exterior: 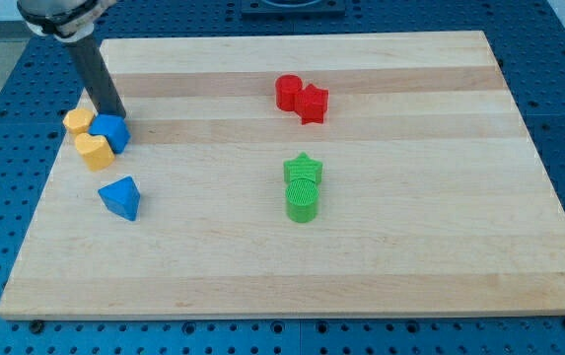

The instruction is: Nudge the yellow hexagon to the left and down a bit

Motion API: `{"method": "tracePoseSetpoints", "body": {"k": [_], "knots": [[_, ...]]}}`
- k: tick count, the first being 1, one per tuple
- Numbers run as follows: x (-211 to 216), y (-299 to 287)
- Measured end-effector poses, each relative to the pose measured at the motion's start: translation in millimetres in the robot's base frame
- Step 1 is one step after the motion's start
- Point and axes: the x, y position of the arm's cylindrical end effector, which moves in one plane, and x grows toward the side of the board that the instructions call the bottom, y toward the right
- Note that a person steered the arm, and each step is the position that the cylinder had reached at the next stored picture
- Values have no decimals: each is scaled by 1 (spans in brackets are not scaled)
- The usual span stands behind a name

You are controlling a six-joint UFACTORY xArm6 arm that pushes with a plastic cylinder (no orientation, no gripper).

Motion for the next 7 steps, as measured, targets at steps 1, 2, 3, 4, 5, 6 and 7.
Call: {"method": "tracePoseSetpoints", "body": {"k": [1, 2, 3, 4, 5, 6, 7], "knots": [[16, 29], [39, 67], [48, 83], [22, 89], [-8, 87], [-18, 75], [-18, 59]]}}
